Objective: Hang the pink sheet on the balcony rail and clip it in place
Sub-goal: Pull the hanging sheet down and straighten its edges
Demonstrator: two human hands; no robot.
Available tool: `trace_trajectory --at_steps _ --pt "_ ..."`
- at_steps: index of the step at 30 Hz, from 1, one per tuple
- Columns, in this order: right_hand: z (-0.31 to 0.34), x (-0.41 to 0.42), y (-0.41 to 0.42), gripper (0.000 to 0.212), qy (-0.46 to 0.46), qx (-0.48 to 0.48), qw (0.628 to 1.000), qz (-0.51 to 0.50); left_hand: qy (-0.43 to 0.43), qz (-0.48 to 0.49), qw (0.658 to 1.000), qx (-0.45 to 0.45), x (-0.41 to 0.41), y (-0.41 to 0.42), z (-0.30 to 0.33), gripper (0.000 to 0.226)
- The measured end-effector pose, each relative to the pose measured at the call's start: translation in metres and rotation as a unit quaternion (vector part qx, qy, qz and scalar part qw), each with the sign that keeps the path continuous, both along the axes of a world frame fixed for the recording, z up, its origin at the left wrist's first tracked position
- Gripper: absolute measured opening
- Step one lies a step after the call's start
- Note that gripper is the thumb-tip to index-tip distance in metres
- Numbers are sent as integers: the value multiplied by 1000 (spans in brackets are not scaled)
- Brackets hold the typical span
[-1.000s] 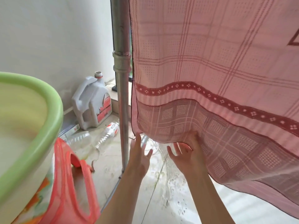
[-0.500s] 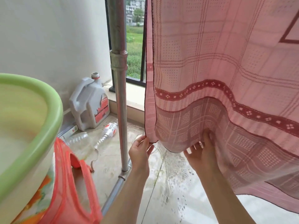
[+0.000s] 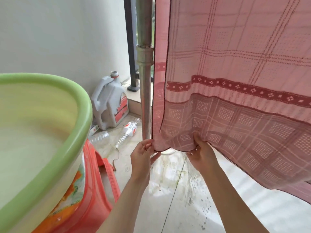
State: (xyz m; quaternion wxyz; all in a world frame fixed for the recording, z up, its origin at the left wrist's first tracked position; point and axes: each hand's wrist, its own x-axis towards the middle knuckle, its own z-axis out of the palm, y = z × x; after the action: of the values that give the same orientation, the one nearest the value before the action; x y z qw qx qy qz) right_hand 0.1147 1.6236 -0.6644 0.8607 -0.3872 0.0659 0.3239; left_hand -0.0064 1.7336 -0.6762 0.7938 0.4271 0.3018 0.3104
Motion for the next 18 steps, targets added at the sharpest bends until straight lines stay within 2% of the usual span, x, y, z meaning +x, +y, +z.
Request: trace_trajectory --at_steps 2,6,10,13,16,18 --pt "-2 0 -1 17 -9 -6 1000 -1 9 -20 999 26 0 2 3 28" --pt "0 -1 -1 11 -17 -55 998 -40 12 -93 992 81 0 -1 15 34" --pt "0 -4 1 7 -29 -98 994 -35 13 -153 978 140 -4 -6 26 22" --pt "0 -6 5 8 -37 -107 993 -26 46 -77 980 177 -2 -5 26 13" --pt "-3 -11 11 7 -43 -111 993 -11 49 12 992 119 1 2 19 11" --pt "-7 -18 16 7 -40 -101 994 -3 41 37 996 66 0 7 12 12"
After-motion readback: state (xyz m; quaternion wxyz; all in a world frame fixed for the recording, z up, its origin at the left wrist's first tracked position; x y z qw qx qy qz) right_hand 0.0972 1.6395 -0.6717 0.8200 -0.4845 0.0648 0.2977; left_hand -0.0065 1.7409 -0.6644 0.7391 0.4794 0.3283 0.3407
